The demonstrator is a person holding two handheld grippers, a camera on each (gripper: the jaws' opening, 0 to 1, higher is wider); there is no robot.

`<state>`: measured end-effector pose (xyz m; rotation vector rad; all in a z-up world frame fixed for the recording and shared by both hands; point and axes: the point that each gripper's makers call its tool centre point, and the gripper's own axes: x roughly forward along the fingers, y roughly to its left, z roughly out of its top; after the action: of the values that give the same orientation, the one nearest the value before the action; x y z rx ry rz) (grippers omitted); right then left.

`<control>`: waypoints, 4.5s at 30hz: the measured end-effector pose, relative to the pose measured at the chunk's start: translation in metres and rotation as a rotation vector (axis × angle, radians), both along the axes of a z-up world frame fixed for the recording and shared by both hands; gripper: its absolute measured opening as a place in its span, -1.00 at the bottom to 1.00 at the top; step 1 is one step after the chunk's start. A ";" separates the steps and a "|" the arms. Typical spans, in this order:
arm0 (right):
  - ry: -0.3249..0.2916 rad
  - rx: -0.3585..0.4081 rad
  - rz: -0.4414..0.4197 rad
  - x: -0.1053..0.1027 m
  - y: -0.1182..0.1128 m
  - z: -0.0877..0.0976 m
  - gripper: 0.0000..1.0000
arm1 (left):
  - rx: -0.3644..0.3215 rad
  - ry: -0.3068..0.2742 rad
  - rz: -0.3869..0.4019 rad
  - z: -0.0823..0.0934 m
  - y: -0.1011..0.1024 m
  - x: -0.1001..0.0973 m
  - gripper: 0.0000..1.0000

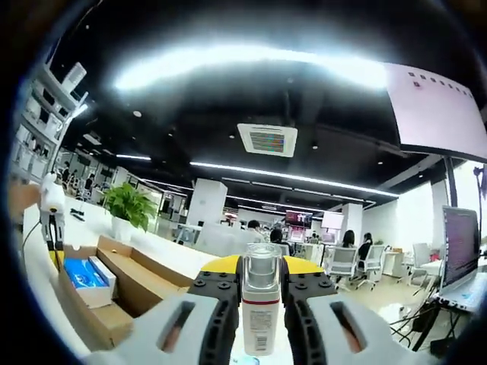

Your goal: Operate the shoe box by opening the lid, removing the specified soft item, and placing it in the target area until the item is outside and the box remains undamaged.

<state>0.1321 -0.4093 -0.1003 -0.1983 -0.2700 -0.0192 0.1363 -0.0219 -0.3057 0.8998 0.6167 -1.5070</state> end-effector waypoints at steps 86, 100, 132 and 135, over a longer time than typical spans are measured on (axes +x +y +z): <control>0.256 0.164 -0.105 0.024 -0.072 -0.145 -0.52 | -0.004 0.002 0.010 0.001 0.000 0.001 -0.97; 0.223 0.221 -0.079 0.019 -0.069 -0.144 -0.26 | -0.007 0.001 0.009 0.000 0.000 0.001 -0.97; 0.050 0.110 -0.030 0.000 -0.008 -0.042 0.14 | -0.023 -0.003 0.007 0.001 0.000 0.001 -0.97; 0.052 0.098 0.005 0.003 0.002 -0.042 0.11 | -0.021 -0.002 0.008 0.001 0.000 0.001 -0.97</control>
<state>0.1347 -0.4076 -0.1420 -0.1005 -0.2173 -0.0227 0.1371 -0.0224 -0.3044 0.8816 0.6009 -1.5028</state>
